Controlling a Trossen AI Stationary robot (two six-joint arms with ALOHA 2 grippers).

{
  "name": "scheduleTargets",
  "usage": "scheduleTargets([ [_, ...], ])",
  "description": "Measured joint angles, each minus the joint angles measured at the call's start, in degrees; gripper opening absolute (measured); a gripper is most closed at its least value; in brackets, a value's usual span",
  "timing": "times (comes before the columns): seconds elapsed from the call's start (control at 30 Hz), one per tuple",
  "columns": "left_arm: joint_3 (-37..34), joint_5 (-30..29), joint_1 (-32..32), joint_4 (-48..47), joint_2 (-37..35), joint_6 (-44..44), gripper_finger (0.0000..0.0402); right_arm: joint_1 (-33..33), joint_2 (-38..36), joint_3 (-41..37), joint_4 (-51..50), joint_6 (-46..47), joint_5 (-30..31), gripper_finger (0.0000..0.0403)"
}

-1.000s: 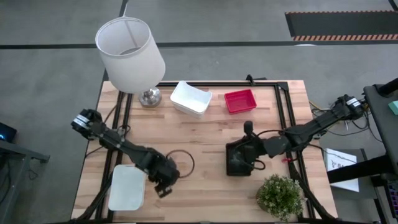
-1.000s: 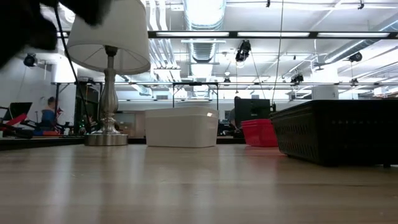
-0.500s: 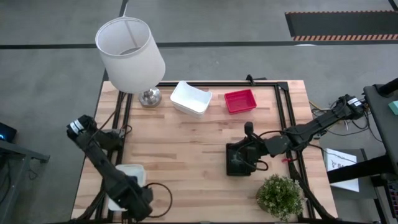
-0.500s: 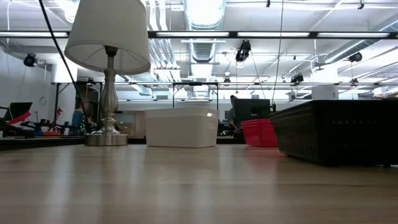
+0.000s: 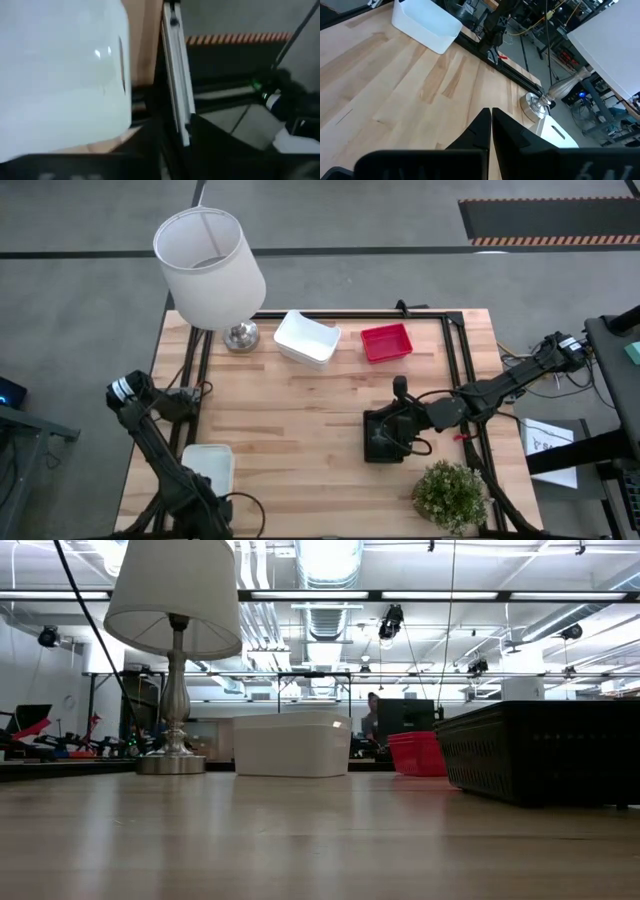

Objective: Stack baskets by color
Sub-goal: Stack the bottom white bin on top of the top white bin

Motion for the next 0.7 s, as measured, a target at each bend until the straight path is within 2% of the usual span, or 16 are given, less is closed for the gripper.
scheduleTargets([
  [0.07, -0.7, 1.0, -0.1, 0.0, 0.7, 1.0, 0.0035, 0.0, 0.0, 0.0, 0.0, 0.0, 0.0, 0.0008],
  [0.13, -1.7, 1.0, 0.1, -0.1, 1.4, 1.1, 0.0011, 0.0, 0.0, 0.0, 0.0, 0.0, 0.0, 0.0008],
  [0.27, -4.2, 0.4, 0.5, -0.1, 2.4, 0.5, 0.0007, 0.0, 0.0, 0.0, 0.0, -0.1, 0.0, 0.0009],
  [0.43, -4.5, 0.3, 3.0, -0.2, 3.9, 3.9, 0.0001, 0.0, 0.0, 0.0, 0.0, 0.0, 0.0, 0.0009],
  [0.5, -4.5, -2.6, 5.1, -0.1, 4.1, 5.1, 0.0001, 0.0, 0.0, 0.0, 0.0, 0.0, 0.0, 0.0009],
  [0.7, -4.4, -20.8, 13.0, -0.1, 1.0, 5.4, 0.0001, 0.0, 0.0, 0.0, 0.1, 0.1, 0.0, 0.0009],
])
